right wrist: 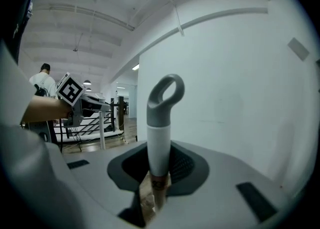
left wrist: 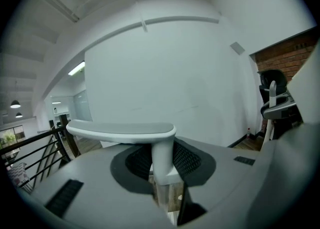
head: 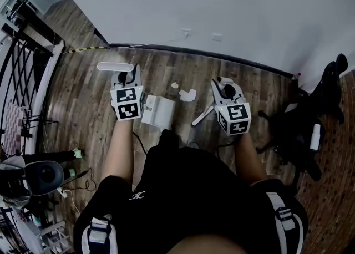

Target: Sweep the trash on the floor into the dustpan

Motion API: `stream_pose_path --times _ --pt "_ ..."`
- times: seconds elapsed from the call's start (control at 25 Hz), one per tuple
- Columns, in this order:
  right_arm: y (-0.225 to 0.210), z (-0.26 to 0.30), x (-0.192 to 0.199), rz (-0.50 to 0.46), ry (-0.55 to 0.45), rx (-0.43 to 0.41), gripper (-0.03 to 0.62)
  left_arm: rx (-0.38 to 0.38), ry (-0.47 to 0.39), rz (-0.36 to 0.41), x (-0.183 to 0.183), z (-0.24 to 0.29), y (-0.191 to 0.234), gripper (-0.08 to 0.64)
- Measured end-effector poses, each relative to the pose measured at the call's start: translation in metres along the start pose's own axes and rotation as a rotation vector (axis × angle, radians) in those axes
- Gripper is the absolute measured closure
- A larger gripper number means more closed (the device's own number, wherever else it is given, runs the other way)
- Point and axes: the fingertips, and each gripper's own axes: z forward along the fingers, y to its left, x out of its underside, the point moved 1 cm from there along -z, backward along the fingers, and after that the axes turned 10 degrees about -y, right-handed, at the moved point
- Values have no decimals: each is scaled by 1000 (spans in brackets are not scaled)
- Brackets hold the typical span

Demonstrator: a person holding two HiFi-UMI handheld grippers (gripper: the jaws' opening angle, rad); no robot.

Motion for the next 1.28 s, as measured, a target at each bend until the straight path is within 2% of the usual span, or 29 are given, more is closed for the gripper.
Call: stream_pose_path --times 0.24,0.44,0.68,0.84,1.04,1.28 --pt "-22 41 16 -4 39 69 511 61 18 -44 29 73 12 465" --pt "-41 70 39 12 110 177 511 117 58 -88 64 127 38 466" --pt "-46 103 60 -23 214 257 511 148 81 -109 101 187 67 466" --pt "-43 134 80 -56 281 261 511 169 97 -113 126 226 79 468" --pt "-44 167 108 -65 364 251 511 120 99 -126 153 269 115 466" --pt "-47 206 128 -87 422 230 511 24 114 -201 185 306 168 468"
